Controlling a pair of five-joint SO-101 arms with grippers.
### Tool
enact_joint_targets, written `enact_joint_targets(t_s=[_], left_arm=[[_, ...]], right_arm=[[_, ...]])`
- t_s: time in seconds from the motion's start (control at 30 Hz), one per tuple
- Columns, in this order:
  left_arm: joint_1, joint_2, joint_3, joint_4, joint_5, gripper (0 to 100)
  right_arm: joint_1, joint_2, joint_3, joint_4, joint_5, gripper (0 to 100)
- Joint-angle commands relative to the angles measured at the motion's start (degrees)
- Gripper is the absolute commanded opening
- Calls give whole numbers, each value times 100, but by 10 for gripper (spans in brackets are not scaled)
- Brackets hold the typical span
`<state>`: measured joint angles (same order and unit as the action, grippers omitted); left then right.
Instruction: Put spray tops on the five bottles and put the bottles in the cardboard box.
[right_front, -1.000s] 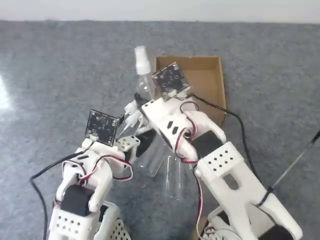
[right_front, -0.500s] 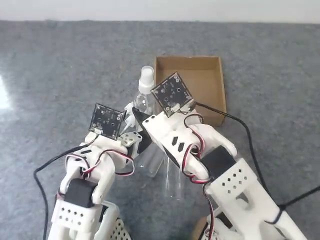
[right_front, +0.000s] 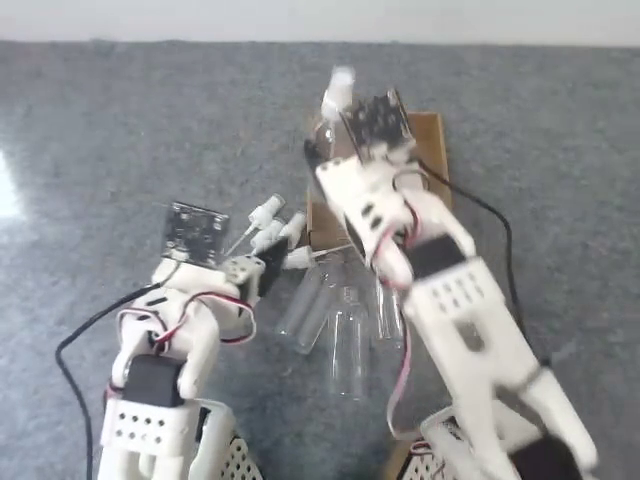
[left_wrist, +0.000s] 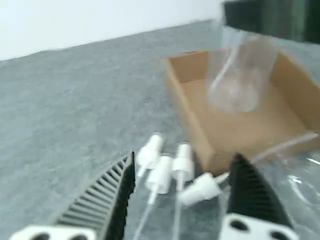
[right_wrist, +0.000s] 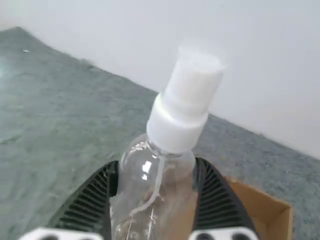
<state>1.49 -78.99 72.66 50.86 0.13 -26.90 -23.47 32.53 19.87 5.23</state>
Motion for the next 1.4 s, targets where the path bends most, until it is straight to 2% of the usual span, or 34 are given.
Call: enact_joint_targets(t_s=[0.0,0.13,0.6,1.1,1.37], left_arm=[[-466,9,-145,-255,0,145],[-607,9,-163,-299,9,51],[-607,9,-154,-325,9,48],[-607,9,-145,-325,9,48],[-607,9,-136,-325,9,48]], right_arm=[[224,989,-826,-708,114,6],[356,1886,-1090,-1314,114,6],[576,3143,-1099,-2835,141,6],[567,3257,-932,-2993,510,6],[558,2527,-290,-2993,703,6]])
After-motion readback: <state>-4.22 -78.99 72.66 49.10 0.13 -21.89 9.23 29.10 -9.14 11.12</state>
